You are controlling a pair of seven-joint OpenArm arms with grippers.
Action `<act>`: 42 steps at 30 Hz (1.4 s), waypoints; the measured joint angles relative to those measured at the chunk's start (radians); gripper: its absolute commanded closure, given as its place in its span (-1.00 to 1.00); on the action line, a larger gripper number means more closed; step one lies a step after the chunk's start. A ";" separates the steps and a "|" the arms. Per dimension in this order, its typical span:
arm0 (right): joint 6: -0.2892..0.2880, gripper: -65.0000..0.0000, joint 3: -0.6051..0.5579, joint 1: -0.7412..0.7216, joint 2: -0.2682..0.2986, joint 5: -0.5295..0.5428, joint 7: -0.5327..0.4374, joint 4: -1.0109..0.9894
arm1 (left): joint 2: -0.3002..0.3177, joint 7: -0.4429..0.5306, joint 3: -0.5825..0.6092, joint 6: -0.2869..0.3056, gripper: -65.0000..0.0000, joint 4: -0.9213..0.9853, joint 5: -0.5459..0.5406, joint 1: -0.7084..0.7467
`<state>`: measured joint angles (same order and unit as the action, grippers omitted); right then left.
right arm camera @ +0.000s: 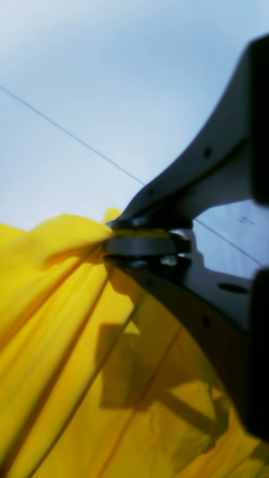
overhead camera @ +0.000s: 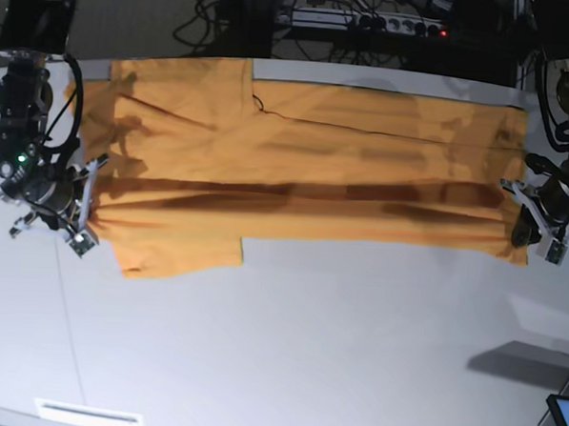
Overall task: Fold the T-shirt properly
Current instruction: 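Lay the hem over the shirt body near the shoulder edge with both grippers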
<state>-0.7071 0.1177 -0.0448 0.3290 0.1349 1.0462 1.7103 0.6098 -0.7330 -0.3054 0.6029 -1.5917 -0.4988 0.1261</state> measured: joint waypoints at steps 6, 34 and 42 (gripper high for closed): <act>0.000 0.99 0.000 0.021 0.000 -0.003 0.002 0.009 | 0.000 -0.008 -0.006 0.000 1.00 -0.044 0.003 0.042; 0.000 0.99 0.071 0.159 -0.022 0.008 0.029 0.127 | 0.019 0.006 -0.061 0.000 1.00 -0.132 -0.003 0.201; 0.000 0.99 0.071 0.182 -0.023 0.011 0.026 0.131 | 0.008 0.017 -0.057 0.001 1.00 -0.130 0.105 0.225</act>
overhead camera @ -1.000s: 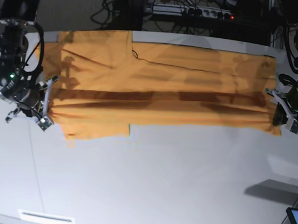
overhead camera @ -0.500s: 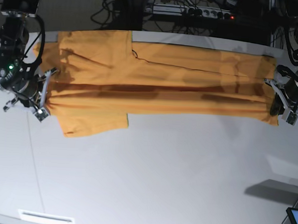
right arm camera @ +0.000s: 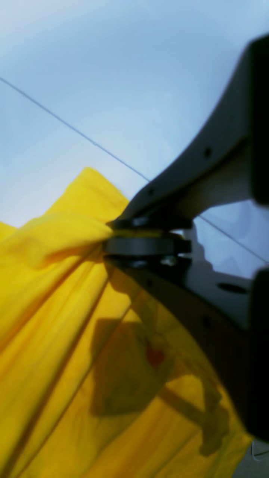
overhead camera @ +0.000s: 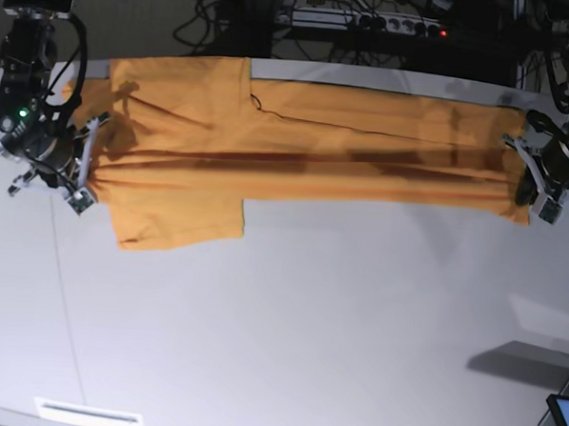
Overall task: Fold the T-shirt properly
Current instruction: 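Lay the hem over the shirt body near the shoulder edge with both grippers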
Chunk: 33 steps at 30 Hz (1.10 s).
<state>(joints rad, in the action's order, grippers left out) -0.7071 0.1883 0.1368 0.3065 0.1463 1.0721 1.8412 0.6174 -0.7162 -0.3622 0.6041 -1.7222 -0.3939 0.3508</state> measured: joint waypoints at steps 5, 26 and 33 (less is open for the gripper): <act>0.000 0.99 0.008 0.005 -0.030 -0.003 0.011 0.000 | -0.025 -0.010 0.003 0.003 1.00 0.002 0.053 0.006; 0.000 0.88 0.017 0.044 -0.047 -0.003 0.011 0.000 | -0.005 -0.004 0.003 0.003 0.82 0.002 0.057 0.032; 0.001 0.13 0.022 0.056 -0.044 -0.023 0.022 0.000 | 0.048 -0.013 0.023 -0.002 -0.16 0.002 0.073 0.032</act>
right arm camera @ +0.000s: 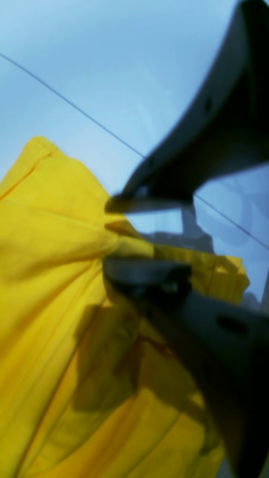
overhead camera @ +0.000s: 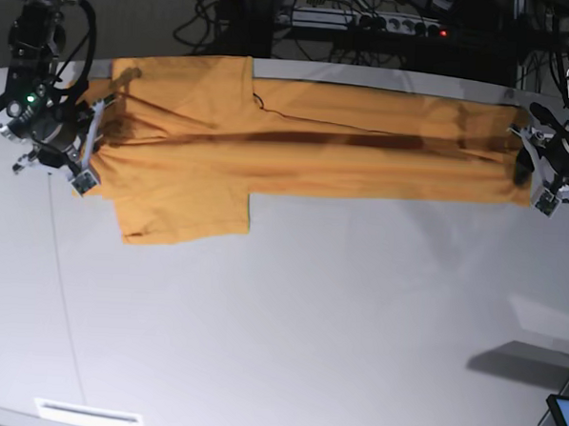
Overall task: Fold the T-shirt properly
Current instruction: 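Lay the hem over the shirt body near the shoulder edge with both grippers, then open both grippers and release the hem onto the shirt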
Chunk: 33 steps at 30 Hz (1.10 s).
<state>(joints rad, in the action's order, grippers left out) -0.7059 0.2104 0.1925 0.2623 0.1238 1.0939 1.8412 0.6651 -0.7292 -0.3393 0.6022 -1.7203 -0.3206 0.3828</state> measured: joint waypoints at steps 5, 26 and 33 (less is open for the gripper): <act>0.000 -0.38 0.074 0.002 -0.014 0.000 0.000 0.000 | 0.000 -0.005 -0.001 0.000 -0.16 0.000 0.003 -0.006; 0.006 -0.79 0.147 -0.006 0.018 0.002 0.002 0.000 | 0.065 -0.030 -0.059 0.080 -0.17 -0.034 0.000 -0.006; 0.006 -0.79 0.147 -0.025 0.019 -0.003 0.001 0.000 | 0.042 -0.111 -0.057 0.105 -0.17 -0.114 -0.001 -0.009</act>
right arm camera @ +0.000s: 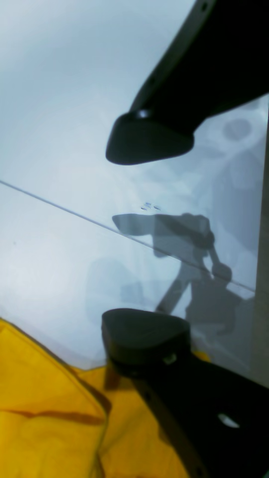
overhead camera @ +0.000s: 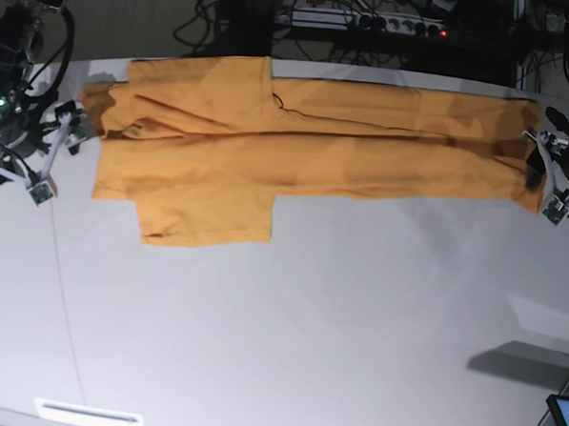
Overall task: Fold the T-shirt properly
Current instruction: 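Open both grippers and release the hem onto the shirt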
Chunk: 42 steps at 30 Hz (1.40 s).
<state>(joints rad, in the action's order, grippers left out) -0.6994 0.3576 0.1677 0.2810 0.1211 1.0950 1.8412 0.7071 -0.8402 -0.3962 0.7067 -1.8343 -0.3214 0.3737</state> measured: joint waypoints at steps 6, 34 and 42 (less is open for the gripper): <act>0.000 -0.79 0.000 -0.002 0.001 -0.002 0.003 0.000 | 0.003 -0.055 -0.001 -0.001 -0.17 -0.035 -0.006 0.060; 0.000 -0.79 -0.002 -0.001 0.002 -0.002 0.000 0.000 | -0.171 -0.066 -0.144 0.001 -0.08 -0.077 -0.108 0.158; 0.000 -0.79 -0.003 0.000 -0.003 0.002 -0.003 0.000 | -0.229 -0.086 -0.302 -0.009 -0.07 -0.072 -0.169 0.082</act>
<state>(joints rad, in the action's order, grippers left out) -0.6994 0.3550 0.1673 0.2783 0.1234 1.0920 1.8412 0.4786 -0.9260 -0.6979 0.6975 -1.9068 -0.4908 0.4557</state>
